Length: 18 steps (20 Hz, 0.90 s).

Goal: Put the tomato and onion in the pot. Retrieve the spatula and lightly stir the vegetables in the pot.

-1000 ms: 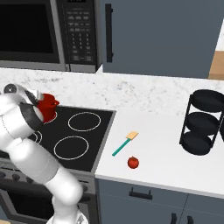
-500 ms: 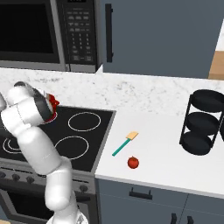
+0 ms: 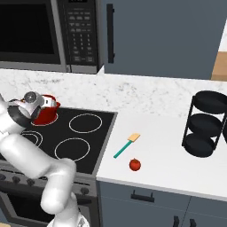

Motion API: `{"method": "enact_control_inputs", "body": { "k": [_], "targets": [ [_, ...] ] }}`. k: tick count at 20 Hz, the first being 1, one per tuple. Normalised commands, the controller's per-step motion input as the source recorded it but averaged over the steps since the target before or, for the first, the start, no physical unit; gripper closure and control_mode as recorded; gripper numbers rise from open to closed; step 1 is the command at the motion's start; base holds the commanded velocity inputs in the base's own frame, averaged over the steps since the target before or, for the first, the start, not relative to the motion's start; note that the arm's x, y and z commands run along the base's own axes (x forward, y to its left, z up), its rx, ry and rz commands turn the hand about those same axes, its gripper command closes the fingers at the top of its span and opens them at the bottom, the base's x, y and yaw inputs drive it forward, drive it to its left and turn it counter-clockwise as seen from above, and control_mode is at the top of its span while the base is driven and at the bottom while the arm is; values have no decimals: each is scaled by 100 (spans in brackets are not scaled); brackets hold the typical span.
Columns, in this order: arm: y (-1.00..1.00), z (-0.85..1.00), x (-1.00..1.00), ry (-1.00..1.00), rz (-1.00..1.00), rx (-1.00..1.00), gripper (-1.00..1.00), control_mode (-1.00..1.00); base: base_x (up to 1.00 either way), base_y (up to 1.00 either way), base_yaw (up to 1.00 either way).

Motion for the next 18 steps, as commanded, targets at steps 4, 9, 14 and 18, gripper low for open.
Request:
{"method": "enact_control_inputs", "body": {
  "k": [4,9,14,18],
  "targets": [
    [47,-2,0,0,0,-2,-100,-100,0,0,0],
    [38,26,1,-1,-2,0,-100,-100,0,0,0],
    [37,63,-2,-6,-3,0,-100,-100,0,0,0],
    [28,78,-15,-1,-5,0,-100,-100,0,0,0]
  ]
}}
